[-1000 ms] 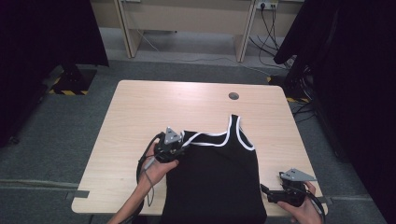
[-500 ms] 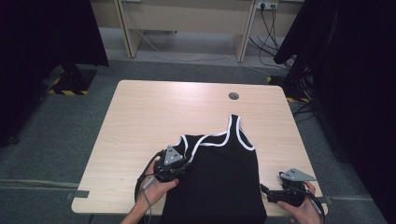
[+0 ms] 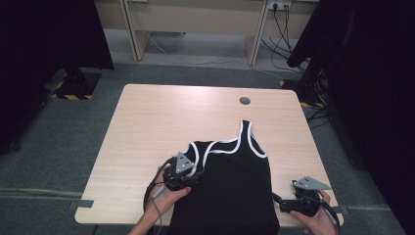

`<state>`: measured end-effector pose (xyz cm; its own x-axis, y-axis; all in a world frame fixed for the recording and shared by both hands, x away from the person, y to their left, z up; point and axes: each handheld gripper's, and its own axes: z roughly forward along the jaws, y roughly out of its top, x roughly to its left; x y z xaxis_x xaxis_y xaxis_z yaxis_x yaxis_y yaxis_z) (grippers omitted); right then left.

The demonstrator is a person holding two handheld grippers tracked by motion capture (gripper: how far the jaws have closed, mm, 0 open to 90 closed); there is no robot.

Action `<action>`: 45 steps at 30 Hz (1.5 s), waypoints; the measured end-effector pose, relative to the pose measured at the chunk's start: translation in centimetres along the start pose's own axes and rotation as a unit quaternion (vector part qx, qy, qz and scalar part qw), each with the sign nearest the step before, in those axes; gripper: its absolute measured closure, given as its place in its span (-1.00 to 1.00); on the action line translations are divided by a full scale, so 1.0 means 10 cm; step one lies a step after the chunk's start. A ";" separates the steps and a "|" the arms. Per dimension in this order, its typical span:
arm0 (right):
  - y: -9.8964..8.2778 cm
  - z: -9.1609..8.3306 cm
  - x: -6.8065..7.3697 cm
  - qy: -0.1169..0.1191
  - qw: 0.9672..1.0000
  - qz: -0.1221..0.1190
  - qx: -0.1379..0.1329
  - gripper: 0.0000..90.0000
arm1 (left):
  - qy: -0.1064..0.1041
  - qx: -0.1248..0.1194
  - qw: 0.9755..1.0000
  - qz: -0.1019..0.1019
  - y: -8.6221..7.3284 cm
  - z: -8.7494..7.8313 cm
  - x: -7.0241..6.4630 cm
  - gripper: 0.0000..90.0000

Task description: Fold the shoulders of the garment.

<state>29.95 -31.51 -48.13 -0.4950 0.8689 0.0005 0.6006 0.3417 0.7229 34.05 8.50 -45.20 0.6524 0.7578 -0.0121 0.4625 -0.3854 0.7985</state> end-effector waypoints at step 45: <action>0.06 -0.01 -0.02 0.014 1.000 -0.007 0.012 -0.70 | -0.001 0.029 0.999 -0.036 -0.43 -0.24 -0.08 -0.62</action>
<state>30.35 -31.49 -47.67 -0.5200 0.8541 0.0099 0.6083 0.3622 0.7062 30.09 10.88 -47.19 0.6175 0.7835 -0.0694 0.5416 -0.3596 0.7599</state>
